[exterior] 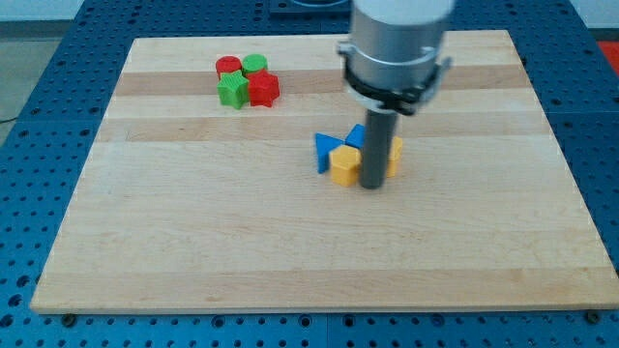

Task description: Move the green circle bottom left to the blue cube

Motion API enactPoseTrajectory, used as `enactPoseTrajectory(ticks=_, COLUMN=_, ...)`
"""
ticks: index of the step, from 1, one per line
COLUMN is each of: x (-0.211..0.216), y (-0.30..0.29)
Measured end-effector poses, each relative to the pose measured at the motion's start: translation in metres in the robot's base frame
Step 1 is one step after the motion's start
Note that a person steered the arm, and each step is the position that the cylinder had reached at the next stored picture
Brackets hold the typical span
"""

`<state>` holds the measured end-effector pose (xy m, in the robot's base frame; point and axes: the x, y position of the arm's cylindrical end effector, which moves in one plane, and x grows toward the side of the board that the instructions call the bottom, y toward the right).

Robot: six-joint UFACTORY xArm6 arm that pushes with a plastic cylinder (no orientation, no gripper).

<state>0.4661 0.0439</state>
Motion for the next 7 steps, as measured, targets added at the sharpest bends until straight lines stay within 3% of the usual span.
enactPoseTrajectory(ticks=2, x=-0.067, y=-0.018)
enactPoseTrajectory(ticks=3, x=-0.07, y=-0.04)
enactPoseTrajectory(ticks=4, x=-0.016, y=-0.036)
enactPoseTrajectory(ticks=5, x=0.039, y=0.01)
enactPoseTrajectory(ticks=6, x=0.045, y=0.042)
enactPoseTrajectory(ticks=7, x=0.021, y=0.031)
